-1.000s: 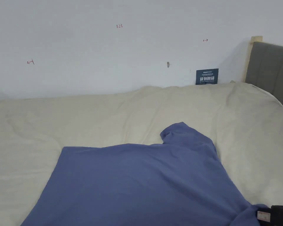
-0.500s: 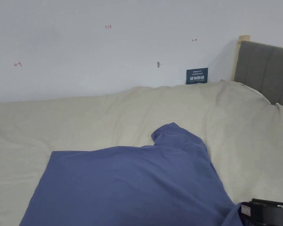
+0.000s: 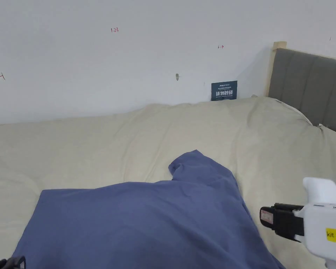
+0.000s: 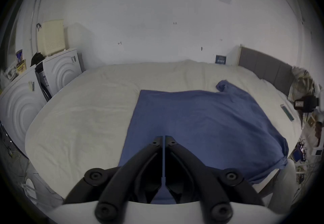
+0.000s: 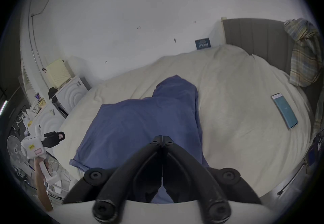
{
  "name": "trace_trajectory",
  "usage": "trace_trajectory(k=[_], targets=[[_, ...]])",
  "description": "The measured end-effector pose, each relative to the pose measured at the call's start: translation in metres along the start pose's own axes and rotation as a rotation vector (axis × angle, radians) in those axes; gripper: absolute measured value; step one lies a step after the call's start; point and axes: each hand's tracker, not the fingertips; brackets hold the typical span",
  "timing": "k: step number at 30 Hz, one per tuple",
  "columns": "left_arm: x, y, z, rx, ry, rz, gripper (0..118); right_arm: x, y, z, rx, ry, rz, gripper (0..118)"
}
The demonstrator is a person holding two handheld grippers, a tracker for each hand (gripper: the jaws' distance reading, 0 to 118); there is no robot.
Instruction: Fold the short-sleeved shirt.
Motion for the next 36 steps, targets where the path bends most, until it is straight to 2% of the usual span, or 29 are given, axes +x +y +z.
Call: trace_trajectory(k=[1, 3, 8, 12, 14, 15, 16, 17, 18, 19, 21, 22, 24, 25, 26, 28, 29, 30, 31, 33, 34, 36], targets=[[-0.001, -0.003, -0.009, -0.03, -0.021, 0.112, 0, 0.004, -0.001, -0.01, -0.01, 0.0, -0.018, 0], [-0.001, -0.007, -0.022, -0.041, -0.052, 0.178, 0, 0.01, 0.005, -0.032, -0.06, -0.012, -0.04, 0], [-0.001, -0.001, -0.05, -0.117, 0.003, 0.126, 0, 0.028, 0.037, -0.097, -0.149, -0.088, 0.008, 0], [-0.008, 0.001, -0.063, -0.1, -0.016, 0.166, 0, 0.035, 0.082, -0.155, -0.184, -0.097, 0.035, 0], [-0.01, 0.001, -0.068, -0.108, 0.031, 0.181, 0, 0.038, 0.106, -0.187, -0.201, -0.111, 0.041, 0], [-0.012, 0.001, -0.07, -0.1, 0.051, 0.182, 0, 0.04, 0.117, -0.201, -0.213, -0.132, 0.069, 3], [-0.014, 0.0, -0.07, -0.1, 0.048, 0.182, 0, 0.044, 0.131, -0.222, -0.246, -0.136, 0.116, 23], [-0.017, 0.001, -0.071, -0.101, 0.048, 0.189, 0, 0.047, 0.14, -0.241, -0.277, -0.161, 0.131, 65], [-0.019, 0.001, -0.074, -0.103, 0.046, 0.197, 0, 0.053, 0.147, -0.259, -0.317, -0.176, 0.121, 85], [-0.018, 0.002, -0.074, -0.106, 0.048, 0.198, 0, 0.065, 0.155, -0.269, -0.31, -0.222, 0.107, 85], [-0.017, 0.002, -0.077, -0.116, 0.064, 0.186, 0, 0.083, 0.162, -0.291, -0.34, -0.243, 0.085, 85], [-0.018, 0.002, -0.079, -0.13, 0.07, 0.172, 0, 0.077, 0.162, -0.304, -0.364, -0.26, 0.042, 85], [-0.017, 0.002, -0.082, -0.141, 0.08, 0.154, 0, 0.083, 0.163, -0.321, -0.394, -0.213, -0.005, 85], [-0.018, 0.002, -0.084, -0.147, 0.081, 0.159, 0, 0.089, 0.164, -0.326, -0.414, -0.234, -0.032, 84], [-0.019, 0.001, -0.086, -0.151, 0.08, 0.162, 0, 0.086, 0.164, -0.332, -0.42, -0.264, -0.024, 76], [-0.019, 0.0, -0.089, -0.162, 0.079, 0.16, 0, 0.087, 0.162, -0.337, -0.42, -0.298, -0.018, 31], [-0.018, 0.0, -0.09, -0.167, 0.085, 0.15, 0, 0.086, 0.161, -0.334, -0.393, -0.386, 0.036, 8], [-0.018, 0.001, -0.092, -0.172, 0.098, 0.13, 0, 0.084, 0.161, -0.327, -0.369, -0.326, 0.0, 3], [-0.016, 0.003, -0.092, -0.178, 0.099, 0.123, 0, 0.082, 0.161, -0.324, -0.366, -0.256, -0.016, 3], [-0.016, 0.007, -0.094, -0.177, 0.089, 0.131, 0, 0.082, 0.159, -0.324, -0.403, -0.29, 0.082, 3], [-0.017, 0.01, -0.095, -0.172, 0.083, 0.137, 0, 0.083, 0.159, -0.323, -0.409, -0.294, 0.082, 2], [-0.02, 0.019, -0.101, -0.151, 0.054, 0.119, 0, 0.077, 0.165, -0.319, -0.388, -0.292, 0.033, 2]])
